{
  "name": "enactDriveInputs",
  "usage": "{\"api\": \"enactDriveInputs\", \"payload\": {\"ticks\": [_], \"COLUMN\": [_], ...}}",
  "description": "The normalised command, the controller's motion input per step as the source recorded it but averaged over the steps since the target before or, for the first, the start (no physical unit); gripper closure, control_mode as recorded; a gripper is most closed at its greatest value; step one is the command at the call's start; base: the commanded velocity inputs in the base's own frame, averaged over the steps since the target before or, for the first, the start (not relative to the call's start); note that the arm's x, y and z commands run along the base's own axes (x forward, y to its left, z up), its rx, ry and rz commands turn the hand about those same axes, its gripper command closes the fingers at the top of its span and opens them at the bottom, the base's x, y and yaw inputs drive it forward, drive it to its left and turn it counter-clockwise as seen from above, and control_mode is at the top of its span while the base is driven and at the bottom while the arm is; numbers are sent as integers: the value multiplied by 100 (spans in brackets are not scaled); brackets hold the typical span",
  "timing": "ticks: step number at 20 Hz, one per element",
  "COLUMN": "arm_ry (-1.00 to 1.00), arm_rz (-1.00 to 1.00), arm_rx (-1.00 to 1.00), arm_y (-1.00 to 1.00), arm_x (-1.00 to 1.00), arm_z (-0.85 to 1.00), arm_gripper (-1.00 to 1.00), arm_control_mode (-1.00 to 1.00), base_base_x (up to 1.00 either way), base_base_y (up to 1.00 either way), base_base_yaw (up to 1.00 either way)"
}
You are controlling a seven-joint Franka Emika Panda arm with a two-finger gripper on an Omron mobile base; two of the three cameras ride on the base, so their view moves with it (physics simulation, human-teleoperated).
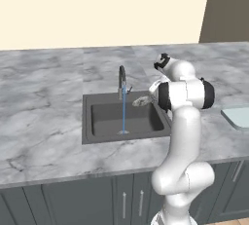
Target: Take the fish out of the fridge, briefly rinse it in the sink, and place it on the tray next to the sink.
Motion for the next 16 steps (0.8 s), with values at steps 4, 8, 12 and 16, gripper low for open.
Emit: {"api": "enactDriveInputs", "payload": {"ticks": [4, 8, 12, 16], "arm_ry": [0, 0, 0, -1], "arm_rz": [2, 1, 0, -3], "arm_rx": [8, 5, 0, 0], "arm_y": [61, 54, 26, 3], "arm_x": [35, 6, 16, 21], "arm_z": [-11, -2, 0, 0], "arm_gripper": [100, 100, 100, 100], "arm_control_mode": [-100, -100, -100, -100], "base_base_x": [0, 0, 0, 0], "base_base_y": [0, 0, 0, 0], "base_base_yaw": [0, 0, 0, 0]}}
